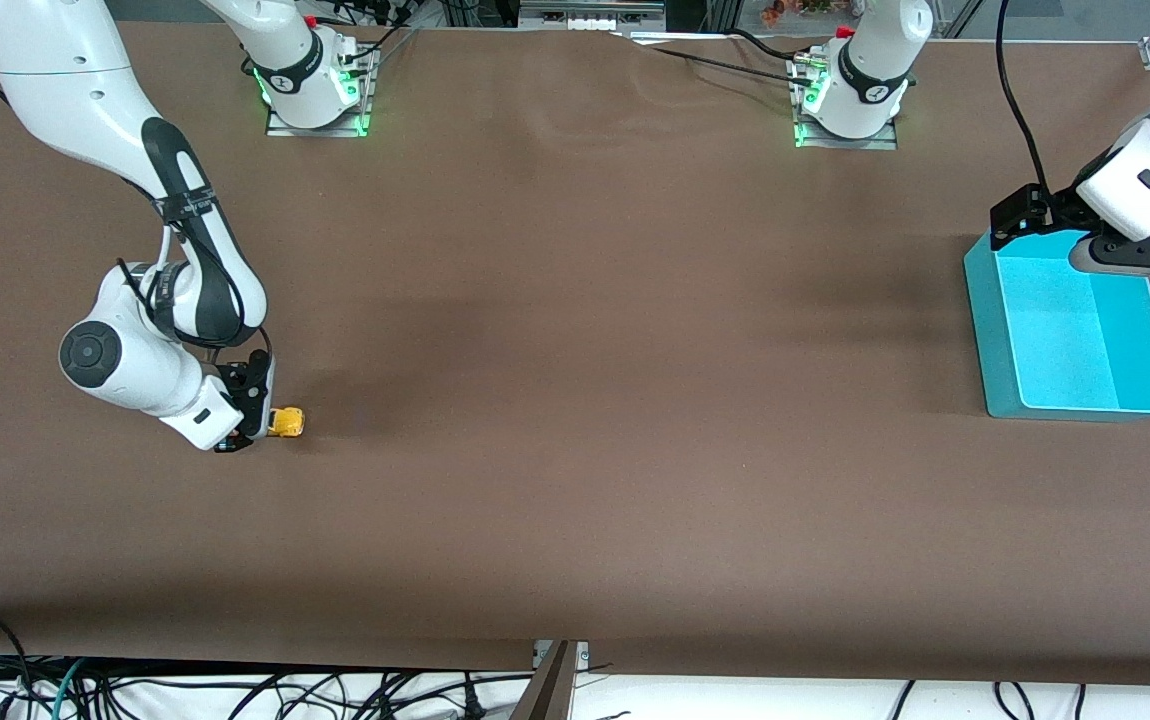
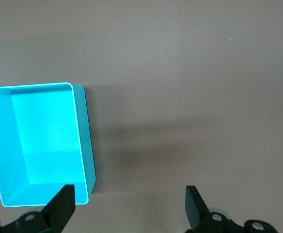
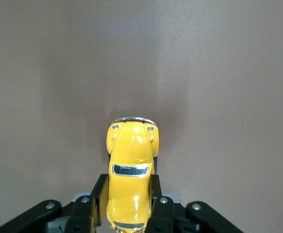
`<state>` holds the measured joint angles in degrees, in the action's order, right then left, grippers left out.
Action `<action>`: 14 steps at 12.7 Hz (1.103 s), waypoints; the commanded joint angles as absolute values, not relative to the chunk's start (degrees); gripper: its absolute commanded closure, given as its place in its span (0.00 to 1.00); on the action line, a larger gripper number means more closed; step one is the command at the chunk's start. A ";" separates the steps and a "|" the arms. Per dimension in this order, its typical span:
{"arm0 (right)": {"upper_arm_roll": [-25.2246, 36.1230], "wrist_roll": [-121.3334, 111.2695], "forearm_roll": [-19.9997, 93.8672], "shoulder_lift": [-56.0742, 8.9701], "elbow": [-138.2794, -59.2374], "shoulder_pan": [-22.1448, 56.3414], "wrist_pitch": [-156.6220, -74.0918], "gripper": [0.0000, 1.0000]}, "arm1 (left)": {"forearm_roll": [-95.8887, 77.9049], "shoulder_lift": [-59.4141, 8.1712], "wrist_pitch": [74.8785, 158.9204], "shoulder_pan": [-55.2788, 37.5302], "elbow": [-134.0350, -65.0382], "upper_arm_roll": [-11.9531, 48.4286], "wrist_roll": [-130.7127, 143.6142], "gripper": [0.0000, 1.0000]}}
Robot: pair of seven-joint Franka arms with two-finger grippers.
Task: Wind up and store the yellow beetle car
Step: 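Drag the held car backward along the table with the right gripper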
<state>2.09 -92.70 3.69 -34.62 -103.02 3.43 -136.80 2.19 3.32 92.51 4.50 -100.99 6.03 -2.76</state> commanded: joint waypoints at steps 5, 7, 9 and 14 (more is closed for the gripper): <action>2.02 -96.33 4.48 -33.75 -105.12 1.15 -137.90 0.75 | 1.41 4.75 92.55 4.83 -102.30 5.98 -4.31 0.00; 2.02 -97.38 4.57 -34.01 -105.12 0.35 -138.34 0.75 | 1.32 4.75 92.55 4.83 -102.30 5.98 -4.31 0.00; 1.93 -98.43 4.57 -34.19 -105.03 -0.44 -138.69 0.75 | 1.32 4.75 92.55 4.83 -102.30 5.98 -4.31 0.00; 1.93 -101.42 4.48 -34.54 -104.77 -2.54 -139.66 0.74 | 1.41 4.75 92.55 4.83 -102.30 5.98 -4.31 0.00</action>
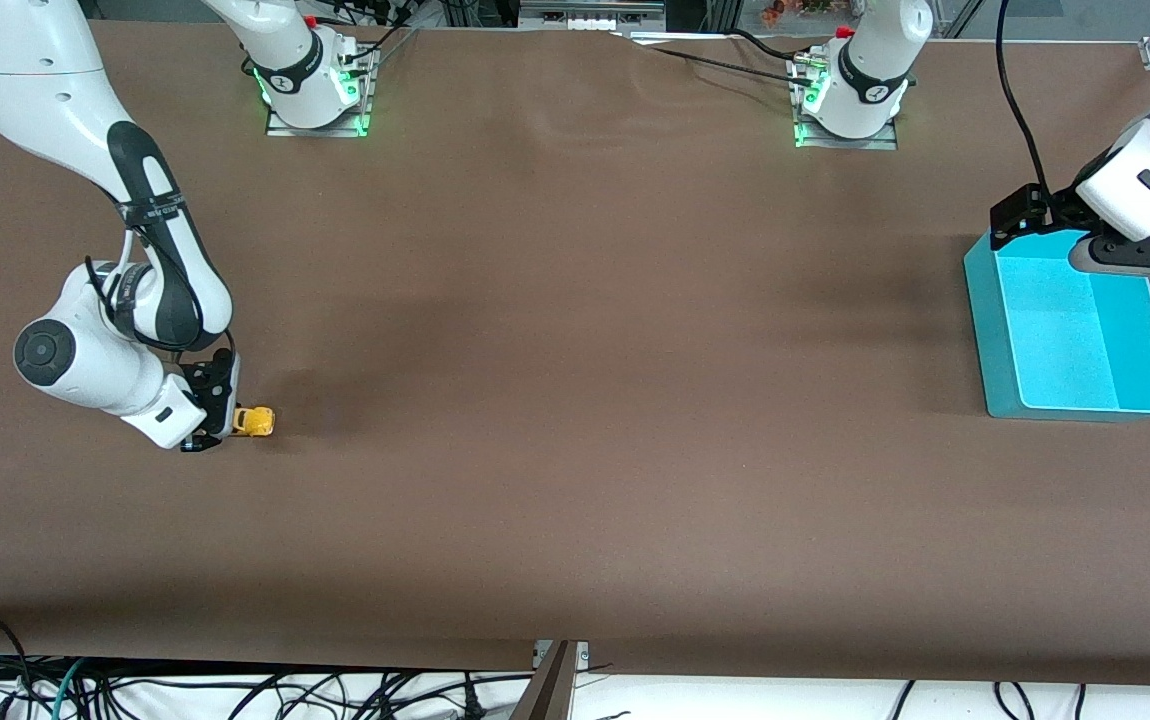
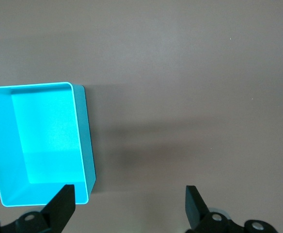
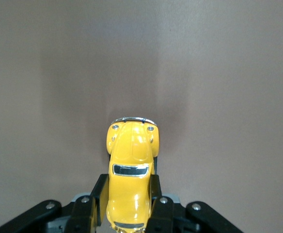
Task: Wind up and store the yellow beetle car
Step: 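Drag the held car backward along the table with the right gripper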
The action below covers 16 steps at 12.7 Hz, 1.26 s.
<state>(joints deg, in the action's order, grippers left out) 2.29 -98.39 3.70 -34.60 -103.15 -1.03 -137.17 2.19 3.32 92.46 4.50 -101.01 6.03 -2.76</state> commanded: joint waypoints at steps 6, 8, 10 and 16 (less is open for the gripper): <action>1.93 -103.71 4.48 -34.89 -104.41 -4.48 -140.01 0.74 | 1.41 4.75 92.55 4.83 -102.30 5.98 -4.31 0.00; 1.93 -103.80 4.48 -34.89 -104.41 -4.83 -140.10 0.74 | 1.41 4.75 92.55 4.83 -102.30 5.98 -4.31 0.00; 1.93 -105.11 4.57 -35.24 -104.41 -5.45 -140.88 0.74 | 1.41 4.75 92.55 4.83 -102.22 5.98 -4.31 0.00; 1.85 -105.64 4.57 -35.42 -103.89 -6.42 -141.15 0.71 | 1.41 4.75 92.46 4.75 -102.30 5.98 -4.31 0.00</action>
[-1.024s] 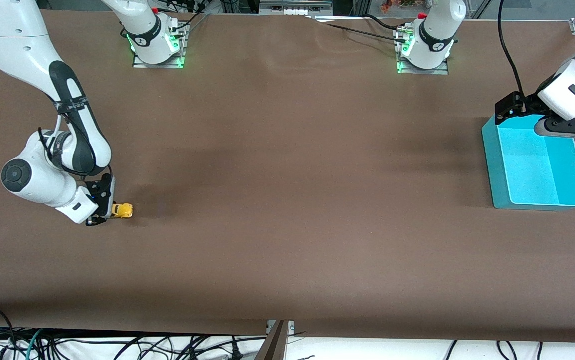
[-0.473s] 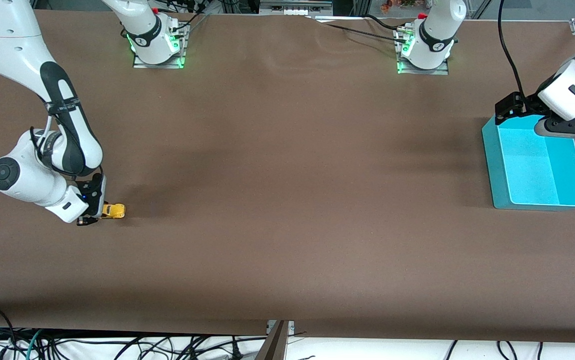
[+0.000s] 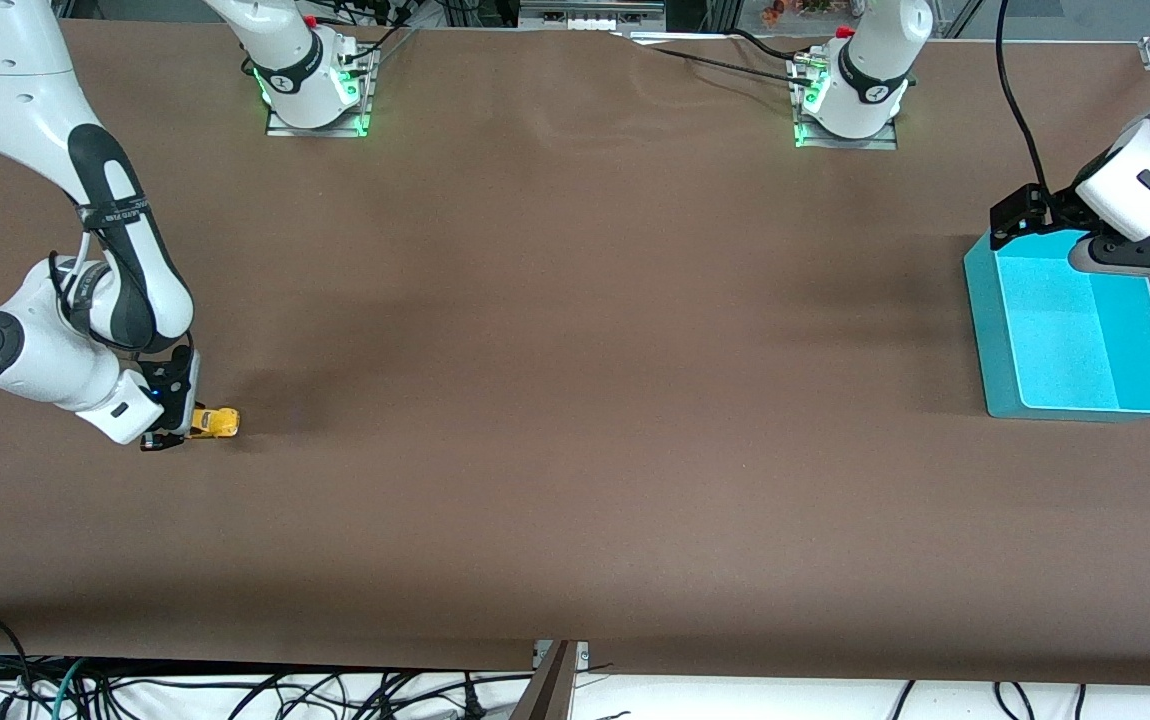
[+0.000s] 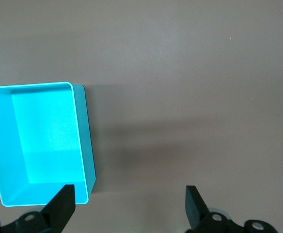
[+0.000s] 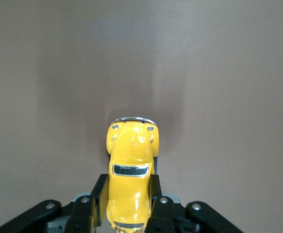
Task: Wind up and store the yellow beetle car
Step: 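Drag the held car backward along the table with the right gripper, then open the right gripper to release the wound car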
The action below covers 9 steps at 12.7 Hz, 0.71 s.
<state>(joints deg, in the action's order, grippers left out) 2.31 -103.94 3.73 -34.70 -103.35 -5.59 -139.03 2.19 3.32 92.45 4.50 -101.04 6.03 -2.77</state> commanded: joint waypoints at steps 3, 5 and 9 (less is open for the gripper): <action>1.50 -105.82 4.83 -34.55 -103.27 -6.33 -140.71 0.00 | 1.41 4.75 92.20 4.75 -102.22 5.98 -4.31 0.00; 0.19 -105.12 5.18 -31.48 -99.26 -5.89 -135.74 0.00 | 1.41 4.75 92.20 4.75 -102.22 5.98 -4.31 0.00; 0.17 -98.37 8.43 -30.77 -88.43 -5.98 -122.18 0.00 | 1.41 4.75 92.20 4.75 -102.22 5.98 -4.31 0.00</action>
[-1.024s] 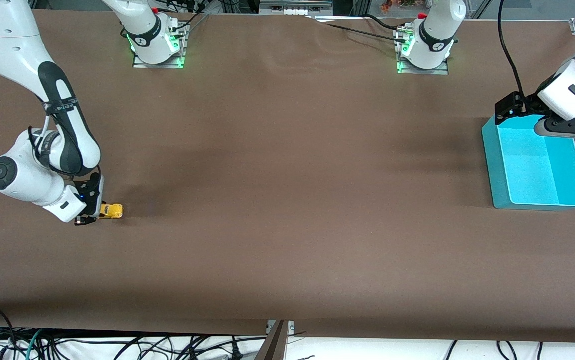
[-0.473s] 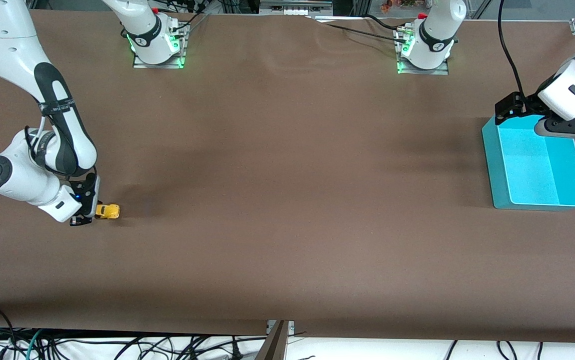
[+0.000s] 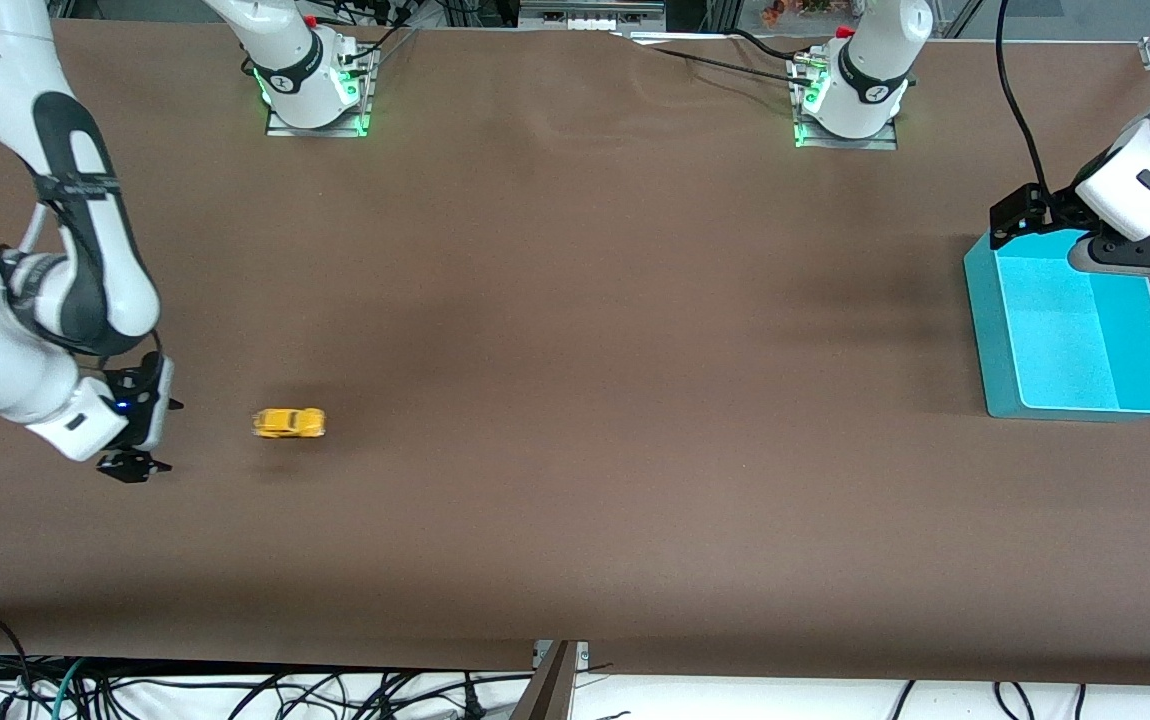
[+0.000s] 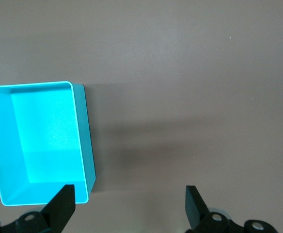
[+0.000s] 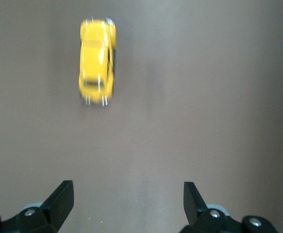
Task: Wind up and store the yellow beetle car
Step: 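Open the right gripper to release the wound car, then retract the right gripper while the car rolls toward the bin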
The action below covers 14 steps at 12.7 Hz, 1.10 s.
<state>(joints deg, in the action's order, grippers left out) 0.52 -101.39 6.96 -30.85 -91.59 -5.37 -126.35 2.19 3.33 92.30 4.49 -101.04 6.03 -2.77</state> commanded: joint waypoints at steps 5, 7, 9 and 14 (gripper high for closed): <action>-0.09 -83.27 7.65 -23.39 -87.63 -5.71 -114.02 0.00 | 1.41 4.66 92.20 4.75 -102.22 5.98 -4.31 0.00; -0.09 -75.28 7.65 -20.93 -87.54 -5.71 -109.19 0.00 | 1.41 4.66 92.20 4.75 -102.22 5.98 -4.31 0.00; 0.00 -67.10 7.56 -19.34 -86.93 -5.71 -105.66 0.00 | 1.41 4.66 92.20 4.75 -102.22 5.98 -4.31 0.00; 0.35 -48.58 8.26 -18.81 -80.33 -5.80 -95.48 0.00 | 1.41 4.40 92.46 4.75 -102.22 5.98 -4.31 0.00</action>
